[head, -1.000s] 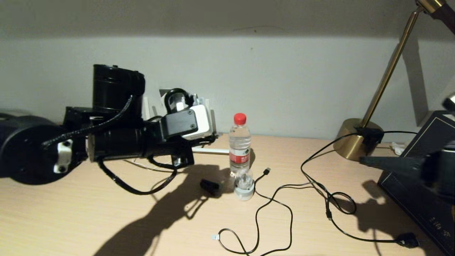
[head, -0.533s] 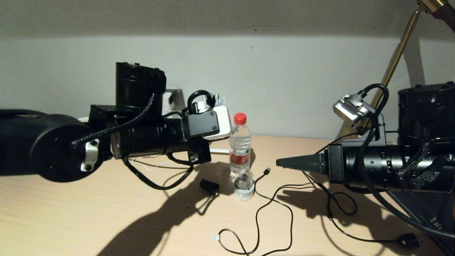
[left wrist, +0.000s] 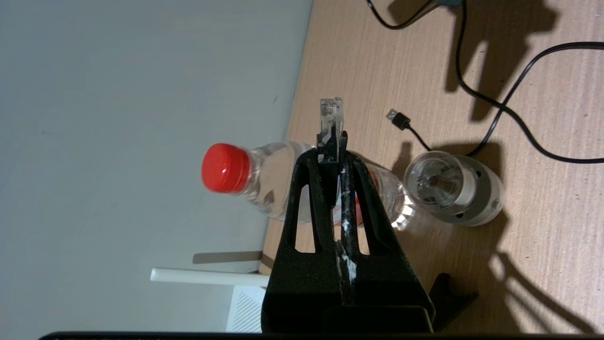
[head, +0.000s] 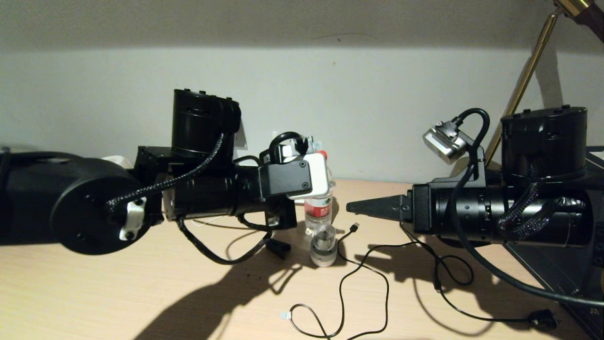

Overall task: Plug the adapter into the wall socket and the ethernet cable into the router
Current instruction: Hand it to the other hand

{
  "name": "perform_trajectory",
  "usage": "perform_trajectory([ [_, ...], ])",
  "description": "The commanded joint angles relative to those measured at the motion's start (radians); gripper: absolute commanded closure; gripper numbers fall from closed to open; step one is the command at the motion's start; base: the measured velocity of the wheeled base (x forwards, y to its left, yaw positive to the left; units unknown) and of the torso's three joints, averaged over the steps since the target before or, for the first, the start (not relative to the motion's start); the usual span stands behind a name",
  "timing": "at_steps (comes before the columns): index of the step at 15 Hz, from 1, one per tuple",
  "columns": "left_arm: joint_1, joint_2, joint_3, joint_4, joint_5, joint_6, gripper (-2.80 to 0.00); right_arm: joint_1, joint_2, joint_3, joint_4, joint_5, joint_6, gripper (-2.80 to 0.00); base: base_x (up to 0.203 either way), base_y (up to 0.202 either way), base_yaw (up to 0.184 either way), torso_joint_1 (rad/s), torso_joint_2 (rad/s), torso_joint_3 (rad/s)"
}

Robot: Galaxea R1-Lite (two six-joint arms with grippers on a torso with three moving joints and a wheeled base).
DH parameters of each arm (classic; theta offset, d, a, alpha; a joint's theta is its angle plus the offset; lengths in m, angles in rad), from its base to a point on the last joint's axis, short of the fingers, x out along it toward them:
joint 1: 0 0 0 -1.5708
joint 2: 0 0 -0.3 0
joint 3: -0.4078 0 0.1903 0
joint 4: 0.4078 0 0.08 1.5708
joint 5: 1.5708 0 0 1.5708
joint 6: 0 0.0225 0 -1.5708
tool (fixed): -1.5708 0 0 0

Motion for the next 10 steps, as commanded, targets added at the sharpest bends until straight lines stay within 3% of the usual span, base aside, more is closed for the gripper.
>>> perform_trajectory([
  [1,-0.008,0.002,0.000,-0.001,-0.001,0.007,0.00,0.018,0.020,-0.027,-0.005,-0.040,0.001,-2.80,0.000,0.000,0.000,0.000,0.00,0.000],
  [10,-0.031,0.002,0.007,-0.027,-0.003,0.005,0.00,0.030,0.069,-0.051,-0.060,-0.072,0.005,-2.80,0.000,0.000,0.000,0.000,0.00,0.000],
])
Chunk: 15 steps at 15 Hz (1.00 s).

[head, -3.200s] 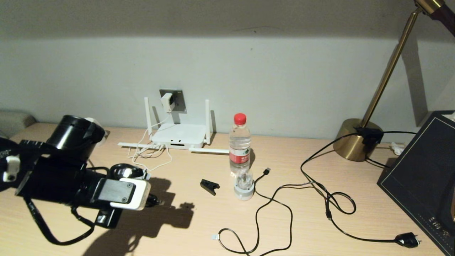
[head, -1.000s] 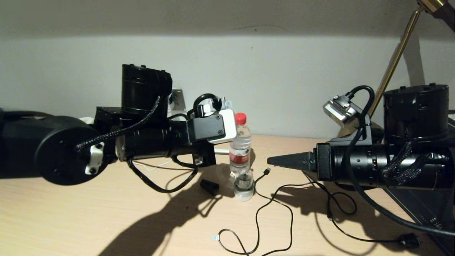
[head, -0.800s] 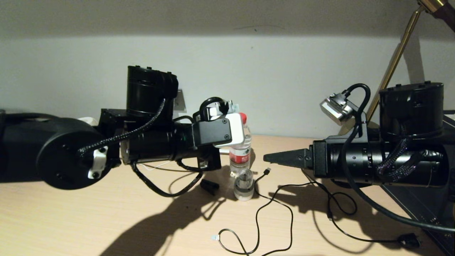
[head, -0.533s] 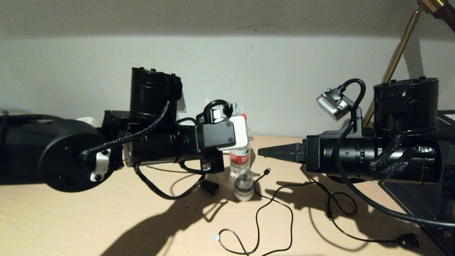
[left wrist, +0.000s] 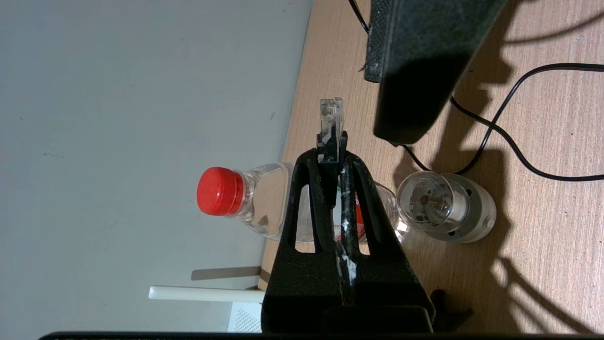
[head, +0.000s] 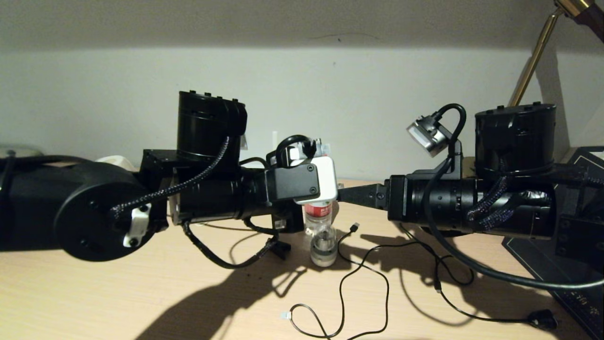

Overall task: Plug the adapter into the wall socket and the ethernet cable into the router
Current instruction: Hand it to the other hand

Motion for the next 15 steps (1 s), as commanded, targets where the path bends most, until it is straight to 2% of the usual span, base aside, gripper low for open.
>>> perform_trajectory([
  [1,-0.004,-0.004,0.001,-0.002,-0.002,0.006,0.00,0.002,-0.001,-0.001,-0.003,0.003,0.004,-2.80,0.000,0.000,0.000,0.000,0.00,0.000],
  [5,-0.005,-0.008,0.013,-0.006,-0.003,0.006,0.00,0.002,-0.001,0.001,-0.003,0.003,0.004,-2.80,0.000,0.000,0.000,0.000,0.00,0.000],
  [6,-0.005,-0.007,0.013,-0.012,-0.003,0.006,0.00,0.002,-0.001,0.000,-0.003,0.003,0.004,0.00,0.000,0.000,0.000,0.000,0.00,0.000],
  [15,-0.052,-0.002,0.038,-0.018,-0.005,0.002,0.00,0.001,-0.001,-0.001,-0.004,0.003,0.005,0.00,0.000,0.000,0.000,0.000,0.00,0.000],
])
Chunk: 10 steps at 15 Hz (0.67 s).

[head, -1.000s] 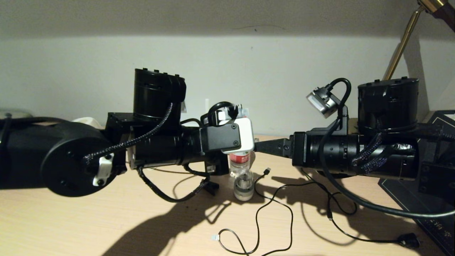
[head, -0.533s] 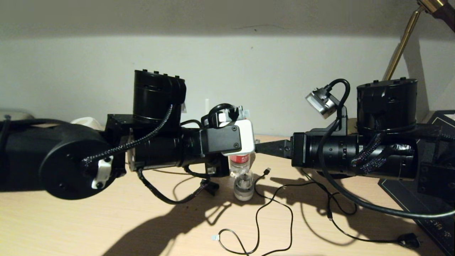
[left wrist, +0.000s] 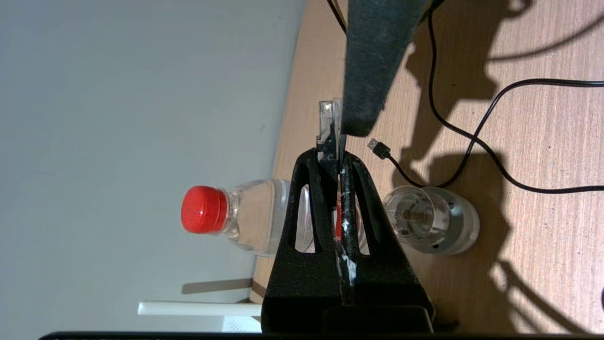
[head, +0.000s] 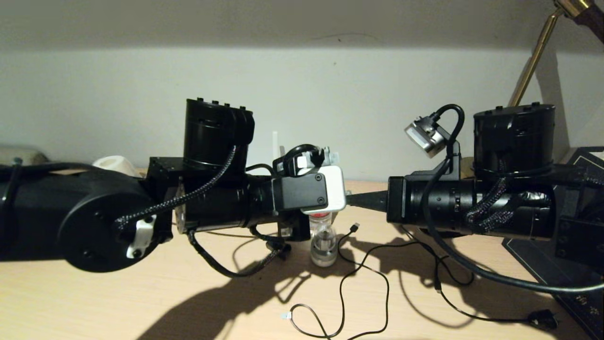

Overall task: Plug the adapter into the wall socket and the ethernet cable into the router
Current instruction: Hand it to the other hand

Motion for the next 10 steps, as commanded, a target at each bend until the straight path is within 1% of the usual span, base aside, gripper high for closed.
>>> perform_trajectory([
  [1,-0.014,-0.001,0.012,0.001,-0.004,0.005,0.00,0.000,-0.002,0.001,-0.003,0.001,0.002,0.00,0.000,0.000,0.000,0.000,0.00,0.000],
  [10,-0.015,-0.001,0.022,-0.001,-0.004,0.007,0.00,0.001,-0.005,0.008,-0.003,0.003,0.003,0.00,0.000,0.000,0.000,0.000,0.00,0.000],
])
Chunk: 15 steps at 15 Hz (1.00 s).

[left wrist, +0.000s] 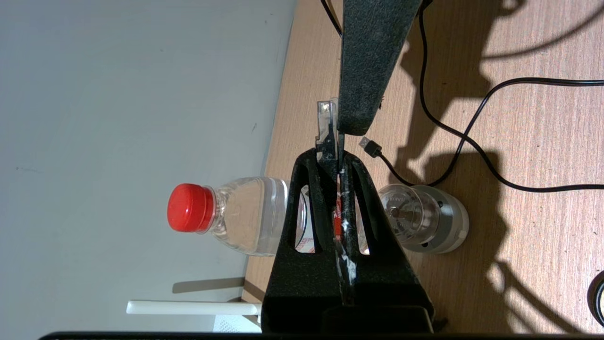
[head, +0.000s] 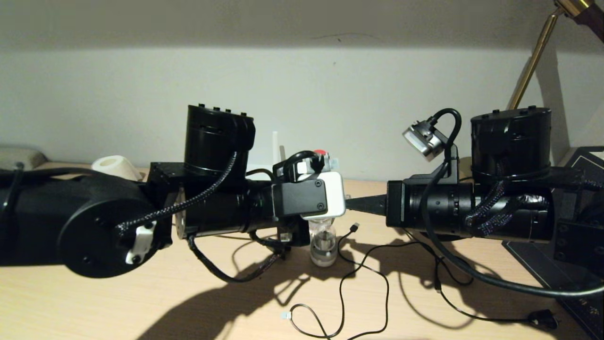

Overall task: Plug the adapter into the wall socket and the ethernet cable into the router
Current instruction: Hand it to the other hand

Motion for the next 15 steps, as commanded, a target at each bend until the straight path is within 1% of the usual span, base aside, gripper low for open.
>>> perform_trajectory([
  [1,0.001,0.000,0.000,0.001,-0.004,0.007,-0.55,0.001,-0.005,0.002,-0.004,0.002,0.003,0.00,0.000,0.000,0.000,0.000,0.00,0.000],
  [2,-0.001,0.000,0.002,0.001,-0.009,0.008,-2.80,0.001,-0.006,0.002,-0.004,0.002,0.003,0.00,0.000,0.000,0.000,0.000,0.00,0.000],
  [4,-0.001,0.000,0.000,-0.001,-0.015,0.007,-2.80,0.001,-0.013,0.000,-0.004,0.001,0.010,0.00,0.000,0.000,0.000,0.000,0.00,0.000],
  [7,0.003,-0.019,-0.004,0.000,-0.014,0.009,-2.80,-0.001,-0.017,0.006,-0.004,0.002,0.069,0.00,0.000,0.000,0.000,0.000,0.00,0.000],
  [12,0.037,-0.045,0.004,0.001,-0.014,0.008,-2.80,-0.002,-0.029,0.017,-0.004,0.001,0.075,0.00,0.000,0.000,0.000,0.000,0.00,0.000],
  [14,0.072,-0.067,0.055,0.003,-0.017,0.003,-2.80,-0.002,-0.034,0.038,-0.003,0.000,0.074,0.00,0.000,0.000,0.000,0.000,0.00,0.000],
  [15,0.107,-0.081,0.108,0.004,-0.023,0.000,-2.80,-0.002,-0.046,0.055,-0.004,0.000,0.073,0.00,0.000,0.000,0.000,0.000,0.00,0.000],
])
